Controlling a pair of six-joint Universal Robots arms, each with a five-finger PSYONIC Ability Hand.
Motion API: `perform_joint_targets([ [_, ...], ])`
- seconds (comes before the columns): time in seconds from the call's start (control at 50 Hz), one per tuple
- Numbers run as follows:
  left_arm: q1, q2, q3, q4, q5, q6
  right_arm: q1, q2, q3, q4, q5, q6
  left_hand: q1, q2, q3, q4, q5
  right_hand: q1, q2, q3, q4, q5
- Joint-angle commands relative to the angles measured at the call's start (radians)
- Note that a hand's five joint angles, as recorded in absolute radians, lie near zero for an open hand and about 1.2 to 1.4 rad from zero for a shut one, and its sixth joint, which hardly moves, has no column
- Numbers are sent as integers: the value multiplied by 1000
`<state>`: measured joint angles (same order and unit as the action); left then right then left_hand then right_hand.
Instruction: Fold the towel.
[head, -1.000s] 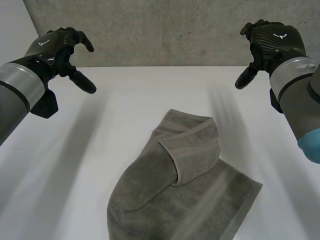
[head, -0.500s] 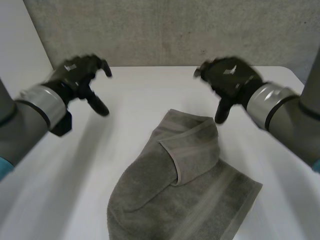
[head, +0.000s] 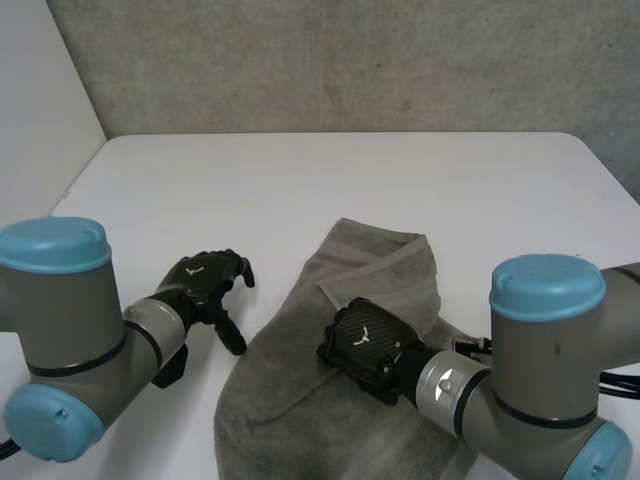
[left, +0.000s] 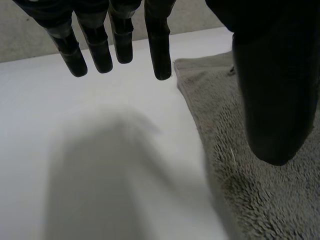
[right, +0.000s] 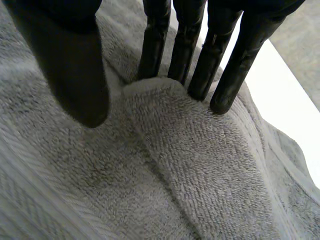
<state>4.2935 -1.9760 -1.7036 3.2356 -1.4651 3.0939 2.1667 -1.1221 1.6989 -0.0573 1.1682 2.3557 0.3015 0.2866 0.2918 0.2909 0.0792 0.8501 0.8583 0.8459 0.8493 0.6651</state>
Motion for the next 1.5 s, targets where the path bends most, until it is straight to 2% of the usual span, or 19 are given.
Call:
perform_joint_targets([
  [0.02,-17,-23,1,9,2,-1,-15,-1,13,-120,74,13,-53,-38,-43,-42,-5,472,464,476,473,483],
  [0.06,-29,-33,-1,21,2,-1,-16,-2,15,-139,91,13,-56,-41,-46,-45,-8,545,537,550,546,556],
  [0.2,-34,-37,-19,67,2,-1,-27,-2,12,-211,171,27,-59,-44,-49,-48,-11,546,538,550,547,557],
  [0.24,-34,-37,-21,81,0,-1,-79,-4,12,-242,223,39,-59,-44,-49,-48,-11,546,538,550,547,557],
  [0.46,-46,-49,-34,93,0,-1,-215,-16,2,-338,336,118,-62,-47,-52,-51,-14,546,538,550,547,557],
  [0.72,-104,-37,-57,93,12,-43,-246,-21,1,-348,335,188,-64,-50,-55,-54,-17,546,538,550,547,557],
  [0.8,-155,-32,-65,90,20,-73,-240,-19,2,-348,335,186,-73,-58,-64,-63,-25,546,538,550,547,557],
  [0.88,-189,-29,-64,85,54,-84,-240,-18,2,-346,334,186,-76,-61,-67,-66,-28,546,538,550,547,557],
  [0.92,-205,-29,-64,81,106,-90,-240,-18,4,-346,334,186,-76,-61,-67,-66,-28,546,538,550,547,557],
  [0.98,-212,-27,-64,78,138,-100,-240,-15,2,-346,334,186,-76,-61,-67,-66,-28,546,538,550,547,557],
  [1.22,-244,-24,-65,50,157,-139,-239,-2,2,-346,332,181,-73,-58,-64,-63,-26,546,538,550,547,557],
  [1.5,-285,-30,-65,27,250,-144,-239,5,2,-348,329,178,-38,-23,-28,-27,10,546,538,550,547,557],
])
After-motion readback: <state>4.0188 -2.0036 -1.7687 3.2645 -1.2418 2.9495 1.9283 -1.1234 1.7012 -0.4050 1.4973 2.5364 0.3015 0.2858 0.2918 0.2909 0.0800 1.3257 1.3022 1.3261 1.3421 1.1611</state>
